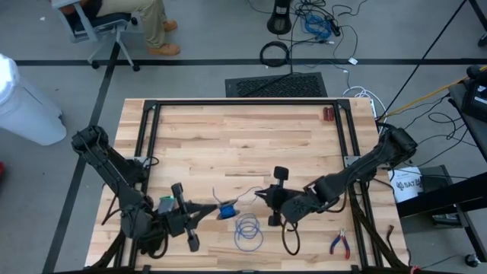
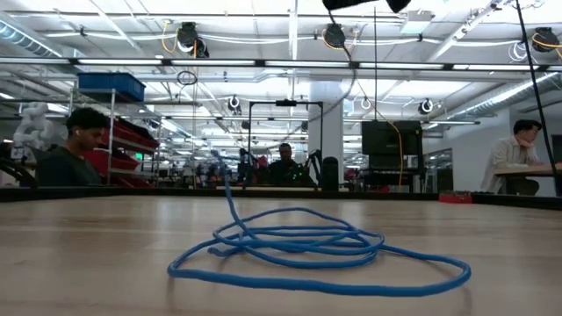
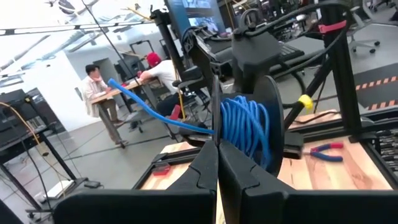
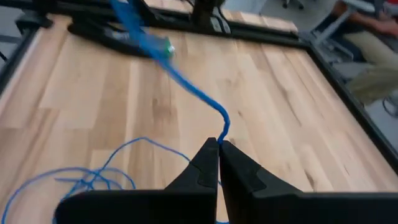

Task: Coil cords
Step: Uncoil the blue wire from the spool

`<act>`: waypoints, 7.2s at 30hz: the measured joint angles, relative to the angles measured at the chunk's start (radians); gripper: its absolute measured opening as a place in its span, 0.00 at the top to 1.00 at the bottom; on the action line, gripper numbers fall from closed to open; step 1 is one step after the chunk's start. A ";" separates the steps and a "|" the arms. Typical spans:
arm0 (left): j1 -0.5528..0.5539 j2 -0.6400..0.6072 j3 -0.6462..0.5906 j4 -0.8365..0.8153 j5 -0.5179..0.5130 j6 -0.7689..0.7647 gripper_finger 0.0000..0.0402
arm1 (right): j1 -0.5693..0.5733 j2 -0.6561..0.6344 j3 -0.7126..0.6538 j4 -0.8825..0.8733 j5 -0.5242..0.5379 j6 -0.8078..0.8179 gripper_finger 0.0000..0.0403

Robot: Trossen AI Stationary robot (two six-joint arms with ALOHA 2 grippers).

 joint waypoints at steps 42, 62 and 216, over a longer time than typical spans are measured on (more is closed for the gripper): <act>0.000 -0.009 0.000 -0.002 0.000 -0.026 1.00 | 0.005 0.141 0.000 0.673 -0.083 -0.320 0.59; 0.004 -0.008 0.001 -0.008 0.026 -0.028 1.00 | -0.015 0.208 0.000 0.811 -0.108 -0.351 0.89; 0.023 -0.027 0.001 -0.035 -0.011 -0.158 1.00 | 0.018 0.204 0.000 0.708 -0.300 -0.214 0.66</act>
